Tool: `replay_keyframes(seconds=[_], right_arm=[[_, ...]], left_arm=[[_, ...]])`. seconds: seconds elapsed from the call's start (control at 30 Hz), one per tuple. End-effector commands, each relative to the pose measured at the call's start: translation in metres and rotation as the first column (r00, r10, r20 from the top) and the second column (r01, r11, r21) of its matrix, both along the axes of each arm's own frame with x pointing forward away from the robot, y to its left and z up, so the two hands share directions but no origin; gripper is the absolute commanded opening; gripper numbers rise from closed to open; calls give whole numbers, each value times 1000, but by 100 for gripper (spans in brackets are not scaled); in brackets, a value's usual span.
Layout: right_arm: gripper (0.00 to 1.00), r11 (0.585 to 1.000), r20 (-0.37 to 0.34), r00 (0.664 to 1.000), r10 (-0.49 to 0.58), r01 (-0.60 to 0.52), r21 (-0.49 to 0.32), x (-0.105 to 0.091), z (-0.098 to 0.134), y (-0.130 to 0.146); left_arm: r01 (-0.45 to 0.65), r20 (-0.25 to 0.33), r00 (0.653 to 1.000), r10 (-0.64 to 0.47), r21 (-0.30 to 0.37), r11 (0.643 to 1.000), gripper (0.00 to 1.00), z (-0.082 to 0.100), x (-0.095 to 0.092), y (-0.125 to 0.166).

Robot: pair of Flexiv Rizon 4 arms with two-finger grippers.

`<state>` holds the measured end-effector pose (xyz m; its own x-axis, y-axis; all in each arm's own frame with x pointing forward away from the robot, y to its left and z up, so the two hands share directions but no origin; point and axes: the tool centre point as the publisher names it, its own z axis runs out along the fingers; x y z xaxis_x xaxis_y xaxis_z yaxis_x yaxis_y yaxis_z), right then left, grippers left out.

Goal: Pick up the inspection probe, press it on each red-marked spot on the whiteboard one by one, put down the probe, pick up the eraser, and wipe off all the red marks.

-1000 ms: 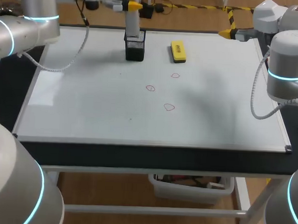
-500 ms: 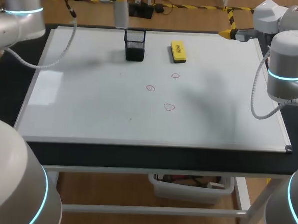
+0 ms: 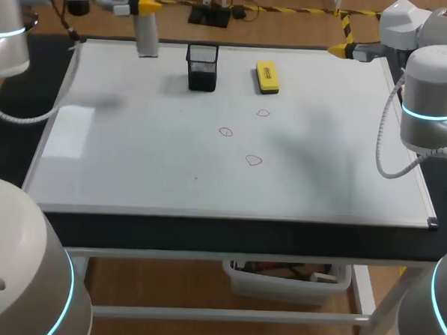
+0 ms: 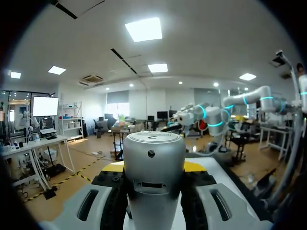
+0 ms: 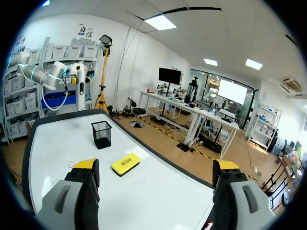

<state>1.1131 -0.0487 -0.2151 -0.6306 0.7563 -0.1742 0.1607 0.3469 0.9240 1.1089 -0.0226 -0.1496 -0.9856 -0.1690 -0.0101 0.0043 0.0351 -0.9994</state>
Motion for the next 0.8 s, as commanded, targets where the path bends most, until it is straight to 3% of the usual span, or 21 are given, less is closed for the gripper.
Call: replay_keyframes(seconds=[0.03,0.4,0.8], right_arm=[[100,1000,1,1000,1,-1,1,0,0,0],[100,1000,1,1000,1,-1,1,0,0,0],[100,1000,1,1000,1,-1,1,0,0,0]], left_arm=[[-199,5,980,199,-24,980,0,-11,-18,22],[-271,10,963,271,-18,963,0,-40,-29,53],[-309,-16,951,309,0,951,0,-46,-28,61]])
